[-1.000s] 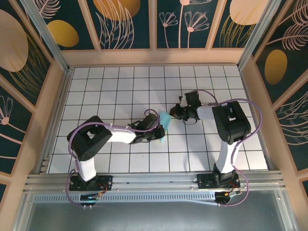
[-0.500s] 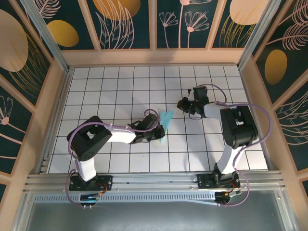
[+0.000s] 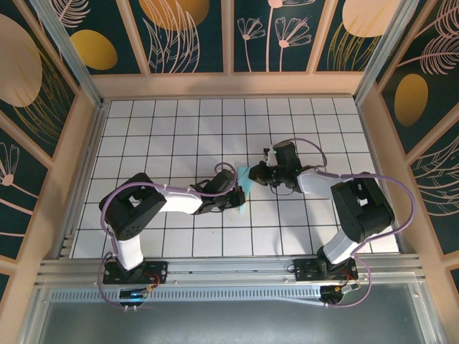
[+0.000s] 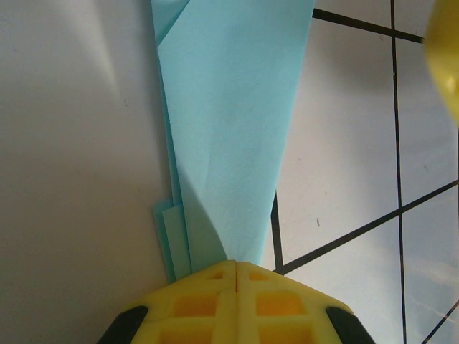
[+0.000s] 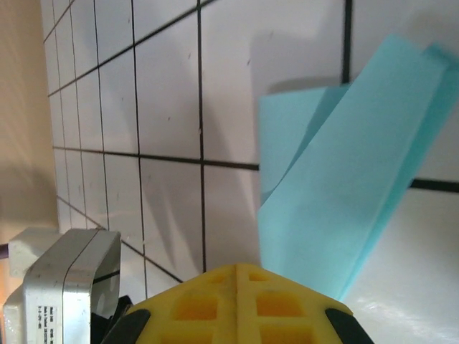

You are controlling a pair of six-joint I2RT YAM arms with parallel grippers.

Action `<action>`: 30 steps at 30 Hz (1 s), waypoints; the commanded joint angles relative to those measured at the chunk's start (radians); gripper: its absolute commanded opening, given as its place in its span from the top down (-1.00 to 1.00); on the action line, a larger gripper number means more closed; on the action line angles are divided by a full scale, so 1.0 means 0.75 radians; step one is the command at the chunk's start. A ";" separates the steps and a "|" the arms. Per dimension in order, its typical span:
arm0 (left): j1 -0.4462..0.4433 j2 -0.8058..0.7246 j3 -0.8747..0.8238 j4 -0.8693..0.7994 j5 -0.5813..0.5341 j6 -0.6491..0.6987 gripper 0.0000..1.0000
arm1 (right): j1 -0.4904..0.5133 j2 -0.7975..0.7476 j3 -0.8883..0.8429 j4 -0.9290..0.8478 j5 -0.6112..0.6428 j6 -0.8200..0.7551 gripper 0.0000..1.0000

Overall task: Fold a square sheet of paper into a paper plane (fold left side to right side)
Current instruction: Fold the wing for the fifth time at the center of the table.

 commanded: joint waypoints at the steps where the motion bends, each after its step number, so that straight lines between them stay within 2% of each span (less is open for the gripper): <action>1: -0.001 0.039 -0.055 -0.302 -0.043 0.004 1.00 | 0.037 0.064 -0.011 0.023 -0.037 0.071 1.00; 11: -0.001 0.029 -0.049 -0.301 -0.047 0.008 1.00 | 0.098 0.187 -0.001 -0.017 0.007 0.107 1.00; 16: -0.002 -0.021 -0.037 -0.296 -0.059 0.003 1.00 | 0.101 0.223 -0.006 -0.141 0.135 0.037 1.00; 24: -0.001 -0.209 0.040 -0.348 -0.075 0.048 0.82 | 0.102 0.256 -0.076 -0.137 0.175 0.005 1.00; 27: 0.000 -0.283 0.021 -0.353 -0.034 0.031 0.82 | 0.102 0.255 -0.094 -0.107 0.159 0.020 1.00; 30: -0.002 -0.351 -0.060 -0.266 0.061 -0.015 0.84 | 0.102 0.250 -0.096 -0.102 0.159 0.017 1.00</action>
